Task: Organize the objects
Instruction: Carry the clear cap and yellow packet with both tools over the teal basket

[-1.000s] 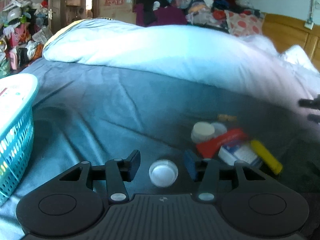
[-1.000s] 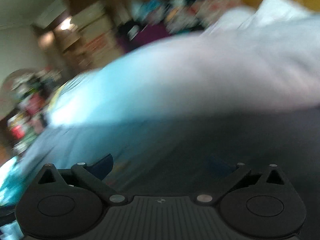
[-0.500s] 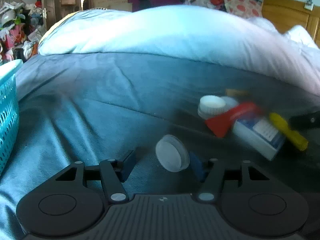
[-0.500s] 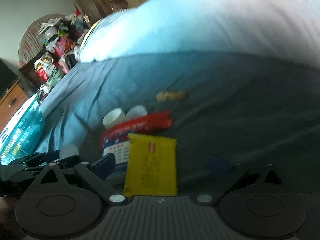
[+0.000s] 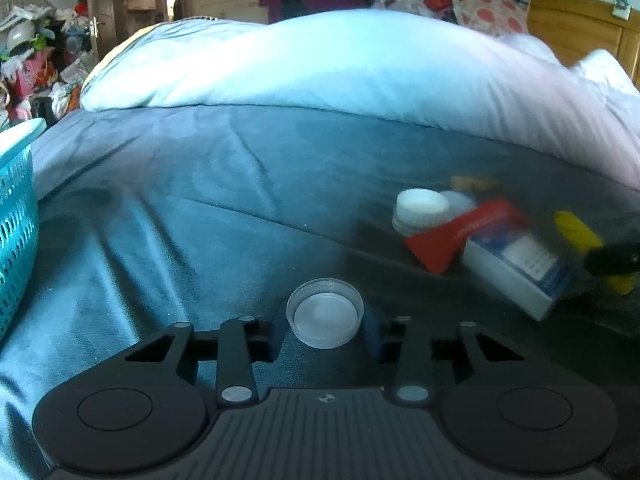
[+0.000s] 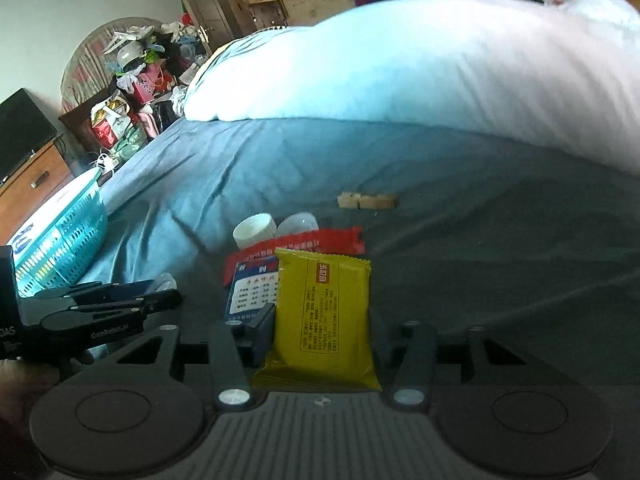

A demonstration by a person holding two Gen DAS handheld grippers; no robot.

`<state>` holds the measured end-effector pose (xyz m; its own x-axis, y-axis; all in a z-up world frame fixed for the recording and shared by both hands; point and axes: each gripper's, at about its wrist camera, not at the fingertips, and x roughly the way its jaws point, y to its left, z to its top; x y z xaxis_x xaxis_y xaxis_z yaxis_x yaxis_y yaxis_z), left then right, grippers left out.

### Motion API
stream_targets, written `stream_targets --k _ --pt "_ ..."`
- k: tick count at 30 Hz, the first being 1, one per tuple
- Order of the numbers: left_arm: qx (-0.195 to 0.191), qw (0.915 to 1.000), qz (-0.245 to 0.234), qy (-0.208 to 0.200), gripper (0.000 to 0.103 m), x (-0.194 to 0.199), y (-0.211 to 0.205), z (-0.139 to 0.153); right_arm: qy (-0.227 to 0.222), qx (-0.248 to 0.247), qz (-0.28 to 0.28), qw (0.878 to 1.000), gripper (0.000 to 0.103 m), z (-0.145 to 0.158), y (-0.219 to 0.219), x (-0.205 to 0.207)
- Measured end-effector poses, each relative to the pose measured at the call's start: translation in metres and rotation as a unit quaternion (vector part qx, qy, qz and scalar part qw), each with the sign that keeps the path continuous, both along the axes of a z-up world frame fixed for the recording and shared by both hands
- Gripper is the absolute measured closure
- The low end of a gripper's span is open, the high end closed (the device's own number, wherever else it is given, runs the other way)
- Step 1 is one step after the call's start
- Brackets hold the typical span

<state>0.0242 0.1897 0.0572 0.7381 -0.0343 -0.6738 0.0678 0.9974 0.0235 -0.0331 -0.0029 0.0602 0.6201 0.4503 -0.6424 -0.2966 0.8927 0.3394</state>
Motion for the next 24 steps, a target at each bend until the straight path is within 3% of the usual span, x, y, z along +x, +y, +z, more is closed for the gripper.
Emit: stream_targets --k 9,16,24 --pt "-0.007 0.9991 0.009 -0.042 0.063 -0.009 0.001 0.046 -0.053 0.006 -0.041 0.998 0.052 0.043 -0.028 0.002" --pt "-0.018 0.9945 0.061 -0.084 0.063 -0.021 0.024 0.098 -0.115 0.004 -0.024 0.993 0.051 0.107 -0.010 0.010" --pt "-0.009 0.9734 0.162 -0.162 0.063 -0.054 0.106 0.179 -0.188 0.021 0.035 0.981 0.051 0.195 0.054 0.026"
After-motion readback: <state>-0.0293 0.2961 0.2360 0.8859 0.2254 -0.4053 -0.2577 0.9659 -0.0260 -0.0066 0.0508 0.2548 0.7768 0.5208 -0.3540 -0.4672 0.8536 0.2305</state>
